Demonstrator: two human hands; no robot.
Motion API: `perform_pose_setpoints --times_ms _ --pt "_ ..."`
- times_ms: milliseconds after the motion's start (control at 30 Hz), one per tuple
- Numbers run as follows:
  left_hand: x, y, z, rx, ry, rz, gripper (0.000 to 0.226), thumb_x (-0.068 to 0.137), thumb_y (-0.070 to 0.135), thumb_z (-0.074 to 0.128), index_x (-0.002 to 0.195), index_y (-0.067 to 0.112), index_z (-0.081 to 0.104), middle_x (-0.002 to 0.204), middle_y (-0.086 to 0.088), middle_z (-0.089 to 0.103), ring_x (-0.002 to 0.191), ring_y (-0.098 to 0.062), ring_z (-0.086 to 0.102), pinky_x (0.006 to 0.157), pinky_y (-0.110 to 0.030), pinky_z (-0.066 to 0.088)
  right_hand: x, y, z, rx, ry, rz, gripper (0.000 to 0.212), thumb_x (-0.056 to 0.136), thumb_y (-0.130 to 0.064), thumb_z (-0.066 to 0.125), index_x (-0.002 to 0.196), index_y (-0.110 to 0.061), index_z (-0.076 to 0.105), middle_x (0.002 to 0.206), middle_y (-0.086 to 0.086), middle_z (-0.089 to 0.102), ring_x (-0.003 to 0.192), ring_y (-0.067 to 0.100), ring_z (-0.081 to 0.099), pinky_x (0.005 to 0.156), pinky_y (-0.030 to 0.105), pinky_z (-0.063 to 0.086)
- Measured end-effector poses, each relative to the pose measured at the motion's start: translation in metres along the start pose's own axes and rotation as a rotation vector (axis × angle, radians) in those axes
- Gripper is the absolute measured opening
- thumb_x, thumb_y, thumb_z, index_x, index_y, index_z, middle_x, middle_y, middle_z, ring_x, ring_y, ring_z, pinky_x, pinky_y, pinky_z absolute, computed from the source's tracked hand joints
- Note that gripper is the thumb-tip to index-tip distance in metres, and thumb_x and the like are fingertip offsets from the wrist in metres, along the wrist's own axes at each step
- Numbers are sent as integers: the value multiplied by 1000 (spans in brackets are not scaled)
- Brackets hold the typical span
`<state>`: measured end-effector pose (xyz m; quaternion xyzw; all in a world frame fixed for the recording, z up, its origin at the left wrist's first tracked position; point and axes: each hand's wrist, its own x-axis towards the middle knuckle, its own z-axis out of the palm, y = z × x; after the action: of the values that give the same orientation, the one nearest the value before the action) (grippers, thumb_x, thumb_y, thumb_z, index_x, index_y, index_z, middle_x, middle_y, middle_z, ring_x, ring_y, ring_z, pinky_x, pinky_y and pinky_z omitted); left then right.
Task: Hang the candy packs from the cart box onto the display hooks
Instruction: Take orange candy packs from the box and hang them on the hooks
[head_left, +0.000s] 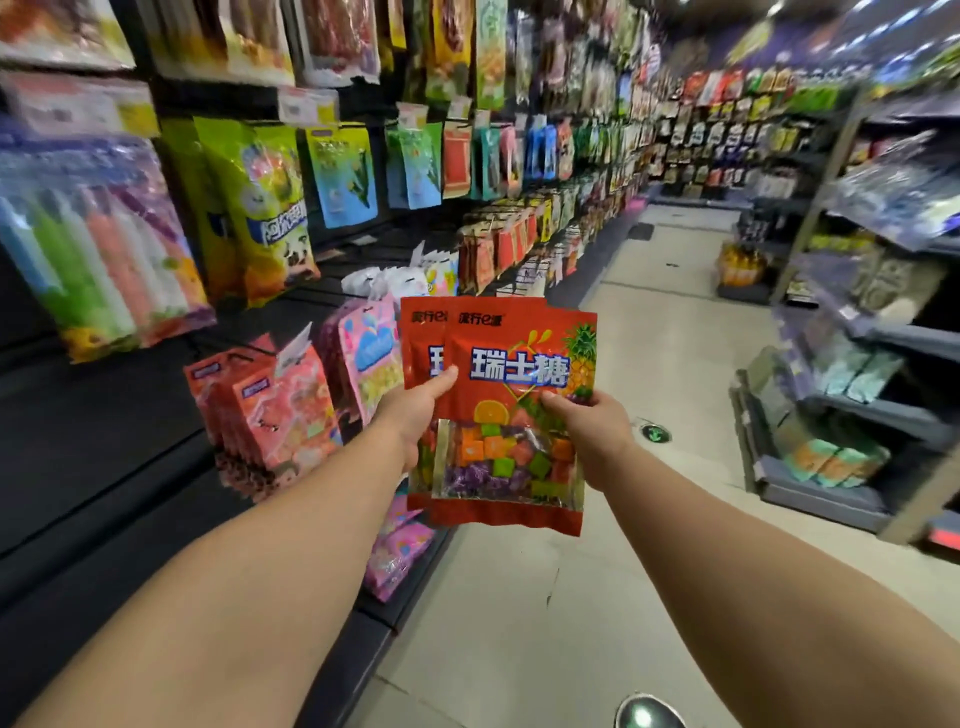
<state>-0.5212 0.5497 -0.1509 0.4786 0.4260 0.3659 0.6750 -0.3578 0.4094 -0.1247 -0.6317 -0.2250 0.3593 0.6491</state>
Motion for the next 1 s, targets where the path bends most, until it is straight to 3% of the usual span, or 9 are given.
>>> perform_pose_setpoints --times_ms 100,267,400,533,600,700,733,867,1000 --pt "27 9 23 -30 -8 4 90 39 69 87 117 28 73 114 3 76 113 -27 67 108 -53 45 41 -7 -5 4 39 -30 21 84 -18 77 103 -14 67 104 12 73 96 33 71 88 55 57" --pt "67 14 62 -19 37 -6 55 84 52 75 130 24 63 121 7 64 115 -19 55 103 -37 39 117 -4 -15 -46 29 -60 20 82 -19 79 99 -17 68 103 10 74 95 29 71 90 53 56" --pt "117 10 90 -17 88 4 68 71 58 81 129 25 66 129 1 68 122 -28 60 111 -52 41 183 -7 -29 -54 -40 -40 18 84 -18 78 97 -17 66 104 10 73 95 30 71 90 52 56" --pt "160 9 138 -24 157 -14 60 74 52 83 124 23 69 122 -1 70 116 -29 62 108 -52 44 256 -24 -59 -114 -107 2 25 83 -19 79 104 -16 66 103 9 74 93 30 71 88 53 57" --pt "178 5 161 -49 174 -33 72 59 60 88 119 24 71 120 -3 72 116 -31 63 107 -55 45 291 -32 -77 -145 -133 9 28 82 -19 79 105 -13 66 102 10 74 92 31 72 87 53 58" --pt "218 -12 182 -102 224 -92 104 20 74 90 111 28 73 113 -4 76 109 -33 69 101 -57 50 341 -38 -98 -162 -155 -9 29 80 -18 81 105 -12 68 100 11 74 92 32 72 88 53 57" --pt "229 -17 187 -99 241 -119 105 17 75 90 110 28 74 110 -4 77 106 -34 70 99 -57 51 354 -37 -101 -164 -161 -1 30 80 -18 81 106 -11 67 101 11 74 92 32 72 88 53 57" --pt "250 -8 207 -63 283 -122 52 68 55 86 106 22 76 98 -6 79 95 -33 74 95 -54 55 398 -30 -105 -138 -200 70 36 80 -22 80 112 -12 65 103 11 74 93 33 72 87 54 58" --pt "289 -8 217 -46 318 -146 47 72 50 84 107 21 75 97 -7 79 93 -34 75 94 -55 55 440 -25 -101 -136 -216 106 36 80 -22 80 112 -14 65 103 11 74 92 33 72 87 54 58"
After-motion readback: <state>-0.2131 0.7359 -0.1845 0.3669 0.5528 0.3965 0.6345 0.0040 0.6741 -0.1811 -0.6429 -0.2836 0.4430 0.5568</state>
